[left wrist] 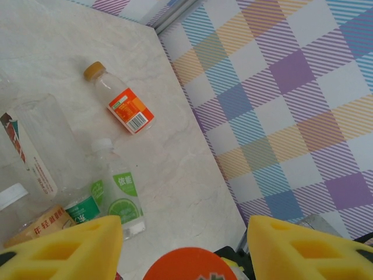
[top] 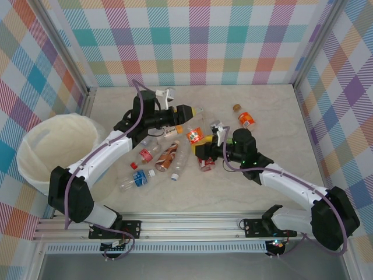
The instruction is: Put the plastic bottles in the bin
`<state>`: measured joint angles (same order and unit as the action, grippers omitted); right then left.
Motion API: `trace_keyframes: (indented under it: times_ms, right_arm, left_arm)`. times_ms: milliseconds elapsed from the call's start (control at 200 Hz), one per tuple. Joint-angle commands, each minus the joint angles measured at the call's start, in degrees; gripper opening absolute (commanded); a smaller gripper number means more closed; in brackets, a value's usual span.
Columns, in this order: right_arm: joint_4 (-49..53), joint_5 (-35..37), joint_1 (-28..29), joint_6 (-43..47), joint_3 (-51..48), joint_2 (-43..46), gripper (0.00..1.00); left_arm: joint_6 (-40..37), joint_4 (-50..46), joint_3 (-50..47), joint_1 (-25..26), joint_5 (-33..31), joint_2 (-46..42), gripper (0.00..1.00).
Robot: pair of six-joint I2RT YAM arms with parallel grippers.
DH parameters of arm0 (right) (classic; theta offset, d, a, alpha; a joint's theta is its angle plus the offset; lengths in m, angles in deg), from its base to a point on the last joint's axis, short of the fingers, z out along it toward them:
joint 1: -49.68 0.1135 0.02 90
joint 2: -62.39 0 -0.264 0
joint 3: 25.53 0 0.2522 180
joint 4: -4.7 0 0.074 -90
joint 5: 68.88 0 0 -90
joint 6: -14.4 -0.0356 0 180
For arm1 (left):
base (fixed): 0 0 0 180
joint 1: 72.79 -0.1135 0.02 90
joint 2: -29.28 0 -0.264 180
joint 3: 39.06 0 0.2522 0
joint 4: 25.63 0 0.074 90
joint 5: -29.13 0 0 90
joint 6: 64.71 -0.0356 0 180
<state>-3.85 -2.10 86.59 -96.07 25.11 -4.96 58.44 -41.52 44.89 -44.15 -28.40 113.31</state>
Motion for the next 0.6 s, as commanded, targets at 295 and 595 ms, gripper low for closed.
trace_keyframes:
  times_ms: [295,595]
  right_arm:
    - [-6.6,-0.9,0.5,0.0,1.3,-2.4,0.57]
    - [-4.8,7.3,0.5,-0.8,1.2,-2.7,1.0]
  left_arm:
    - [-2.5,-3.9,1.1,0.6,-0.9,-2.7,0.04]
    - [-12.0,-21.8,9.9,0.2,-15.6,-8.7,0.0]
